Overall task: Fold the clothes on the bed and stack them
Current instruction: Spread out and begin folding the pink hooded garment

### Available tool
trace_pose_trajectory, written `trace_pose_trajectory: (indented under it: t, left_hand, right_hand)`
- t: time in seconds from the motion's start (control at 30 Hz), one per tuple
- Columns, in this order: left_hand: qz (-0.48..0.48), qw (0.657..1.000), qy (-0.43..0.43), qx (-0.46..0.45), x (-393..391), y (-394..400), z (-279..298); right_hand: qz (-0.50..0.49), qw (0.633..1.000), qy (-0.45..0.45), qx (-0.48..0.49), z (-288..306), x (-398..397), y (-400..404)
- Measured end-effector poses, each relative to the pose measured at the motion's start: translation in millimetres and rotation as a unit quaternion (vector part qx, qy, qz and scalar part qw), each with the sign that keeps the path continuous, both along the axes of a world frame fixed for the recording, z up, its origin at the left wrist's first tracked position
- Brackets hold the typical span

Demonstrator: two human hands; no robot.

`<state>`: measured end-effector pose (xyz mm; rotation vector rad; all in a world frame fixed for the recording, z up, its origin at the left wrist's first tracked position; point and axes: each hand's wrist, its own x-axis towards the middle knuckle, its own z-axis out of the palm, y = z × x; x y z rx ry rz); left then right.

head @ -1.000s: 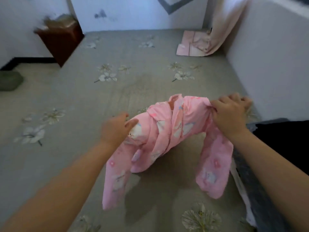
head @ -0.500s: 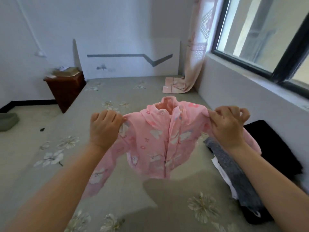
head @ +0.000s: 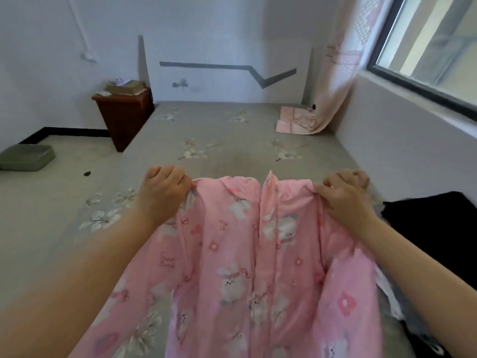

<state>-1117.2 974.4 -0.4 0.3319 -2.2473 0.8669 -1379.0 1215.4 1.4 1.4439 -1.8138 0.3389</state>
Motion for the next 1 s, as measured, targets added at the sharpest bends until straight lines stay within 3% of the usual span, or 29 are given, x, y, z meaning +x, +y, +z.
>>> trace_pose_trajectory:
  t: [0.1,0.2,0.33,0.4,0.5,0.53,0.67,0.73,0.8,0.87,0.97,1.0]
  left_hand:
    - [0.053,0.994,-0.086,0.048,-40,-47,-55]
    - [0.176,0.957,-0.131,0.192,-88,-70,-118]
    - [0.231,0.845,-0.252,0.410,-108,-37,-241]
    - [0.249,0.810,-0.261,0.462,-93,-8,-292]
    - [0.368,0.681,-0.325,0.543,-57,20,-346]
    - [0.388,0.663,-0.330,0.549,-47,24,-357]
    - [0.379,0.673,-0.282,0.569,-35,18,-378]
    - [0.349,0.677,-0.322,0.562,-36,9,-379]
    - [0.325,0.663,-0.401,0.543,-39,3,-373]
    - [0.299,0.627,-0.514,0.503,-42,3,-365]
    - [0.232,0.534,-0.678,0.448,-38,11,-348]
    - [0.213,0.506,-0.711,0.439,-37,12,-344]
  right_hand:
    - [-0.048,0.996,-0.041,0.070,-61,-36,-67]
    - [-0.183,0.944,-0.178,0.211,-135,-48,-119]
    - [-0.141,0.856,-0.273,0.416,-258,-35,-113]
    - [-0.151,0.820,-0.316,0.453,-305,-23,-89]
    - [-0.242,0.764,-0.356,0.481,-353,-10,-58]
    - [-0.262,0.754,-0.354,0.487,-364,-6,-52]
    - [-0.288,0.741,-0.429,0.429,-387,1,-48]
    - [-0.267,0.747,-0.443,0.418,-384,1,-51]
    - [-0.234,0.752,-0.373,0.490,-376,1,-49]
    - [-0.209,0.694,-0.337,0.601,-362,6,-46]
    - [-0.191,0.535,-0.334,0.752,-339,16,-42]
    - [-0.181,0.500,-0.327,0.781,-332,16,-45]
